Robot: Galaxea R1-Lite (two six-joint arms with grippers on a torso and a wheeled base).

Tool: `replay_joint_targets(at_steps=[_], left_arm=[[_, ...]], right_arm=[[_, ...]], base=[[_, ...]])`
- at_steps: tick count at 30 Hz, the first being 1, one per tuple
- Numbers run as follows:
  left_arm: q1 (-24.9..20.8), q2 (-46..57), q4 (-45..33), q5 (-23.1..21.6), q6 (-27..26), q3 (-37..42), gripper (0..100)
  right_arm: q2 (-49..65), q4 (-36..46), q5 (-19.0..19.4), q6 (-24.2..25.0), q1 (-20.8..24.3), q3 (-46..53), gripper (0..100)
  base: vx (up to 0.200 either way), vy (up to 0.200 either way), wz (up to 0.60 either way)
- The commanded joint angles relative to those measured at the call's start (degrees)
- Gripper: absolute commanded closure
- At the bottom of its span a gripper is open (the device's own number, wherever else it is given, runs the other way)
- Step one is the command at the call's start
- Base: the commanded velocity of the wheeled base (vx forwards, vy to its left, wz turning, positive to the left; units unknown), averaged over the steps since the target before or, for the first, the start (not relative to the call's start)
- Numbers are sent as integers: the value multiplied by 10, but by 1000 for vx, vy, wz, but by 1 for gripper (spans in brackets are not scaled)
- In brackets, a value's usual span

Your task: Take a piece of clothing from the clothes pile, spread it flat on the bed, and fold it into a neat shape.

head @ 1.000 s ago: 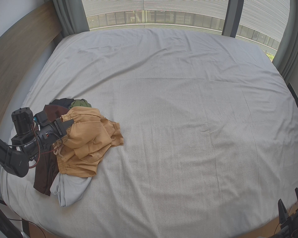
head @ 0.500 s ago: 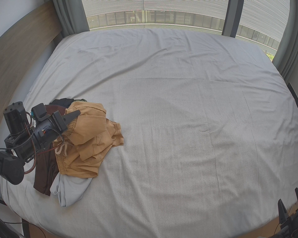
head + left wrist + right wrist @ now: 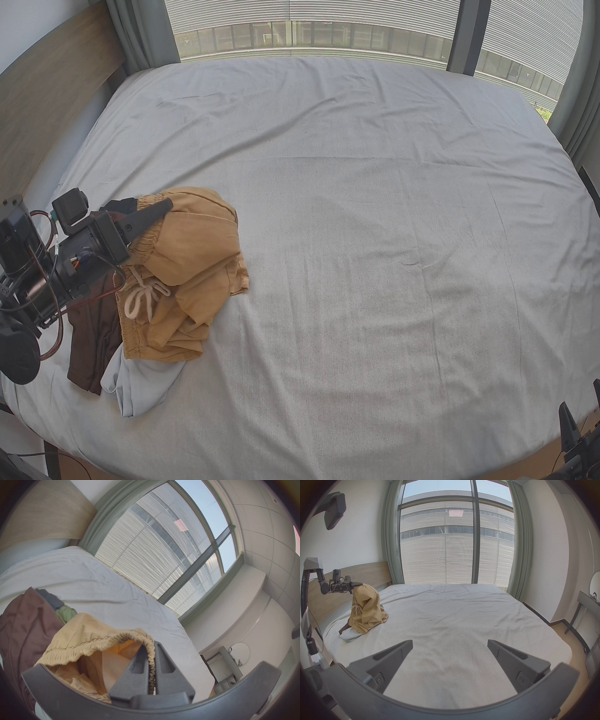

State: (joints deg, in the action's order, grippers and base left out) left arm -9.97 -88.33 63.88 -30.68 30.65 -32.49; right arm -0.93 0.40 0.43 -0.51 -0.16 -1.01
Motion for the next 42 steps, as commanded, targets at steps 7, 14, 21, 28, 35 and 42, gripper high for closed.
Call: replay_joint_targets(at_steps=[7, 14, 21, 28, 35, 42], left_arm=[[-39, 21, 1, -16, -79, 45, 100], [-53, 17, 1, -15, -95, 52, 100], [-91, 26, 3, 0, -95, 63, 100], [-147, 24, 4, 1, -90, 64, 100], [-191, 0, 5, 40, -79, 33, 100], [-194, -75, 152, 47, 16, -13, 100]], right_arm=[[9, -1, 0, 0, 2, 9, 0], [9, -1, 0, 0, 1, 9, 0], [9, -1, 0, 1, 1, 9, 0], [9, -2, 0, 2, 2, 9, 0], [9, -2, 0, 2, 1, 10, 0], [9, -2, 0, 2, 1, 10, 0]], base=[[0, 0, 0], [0, 0, 0], [0, 0, 0], [0, 0, 0], [0, 0, 0], [0, 0, 0]])
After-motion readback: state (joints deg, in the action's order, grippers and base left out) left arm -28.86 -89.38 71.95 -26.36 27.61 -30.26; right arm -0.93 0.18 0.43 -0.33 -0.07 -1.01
